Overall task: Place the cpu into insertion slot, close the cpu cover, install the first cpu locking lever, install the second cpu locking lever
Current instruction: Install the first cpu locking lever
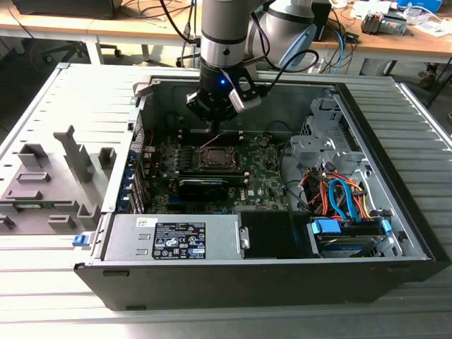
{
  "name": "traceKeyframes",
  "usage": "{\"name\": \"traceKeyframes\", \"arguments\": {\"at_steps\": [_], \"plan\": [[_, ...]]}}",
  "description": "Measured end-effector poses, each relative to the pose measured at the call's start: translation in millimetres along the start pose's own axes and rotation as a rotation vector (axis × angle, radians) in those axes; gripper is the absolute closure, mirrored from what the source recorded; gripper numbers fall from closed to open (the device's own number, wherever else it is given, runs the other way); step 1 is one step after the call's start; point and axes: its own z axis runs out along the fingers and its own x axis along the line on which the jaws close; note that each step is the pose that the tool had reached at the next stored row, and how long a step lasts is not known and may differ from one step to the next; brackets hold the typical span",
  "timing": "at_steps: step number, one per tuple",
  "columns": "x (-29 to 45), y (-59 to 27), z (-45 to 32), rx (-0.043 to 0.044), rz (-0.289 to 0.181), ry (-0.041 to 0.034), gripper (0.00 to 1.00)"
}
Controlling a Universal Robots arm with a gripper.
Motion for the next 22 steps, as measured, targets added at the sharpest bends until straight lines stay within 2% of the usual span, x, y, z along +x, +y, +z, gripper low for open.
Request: {"name": "traceKeyframes", "arguments": {"at_steps": [2,7,14,22], "plan": [[-0.2,1.6,1.3,0.0023,-0.020,0.0011,0.89],[-1.2,10.8,5.7,0.0095,-0.035,0.0027,0.89],[-1.6,10.7,11.0,0.0115,-0.041,0.0032,0.89],[-6.2,10.3,17.7,0.0214,-0.046,0.0047,0.89]]}}
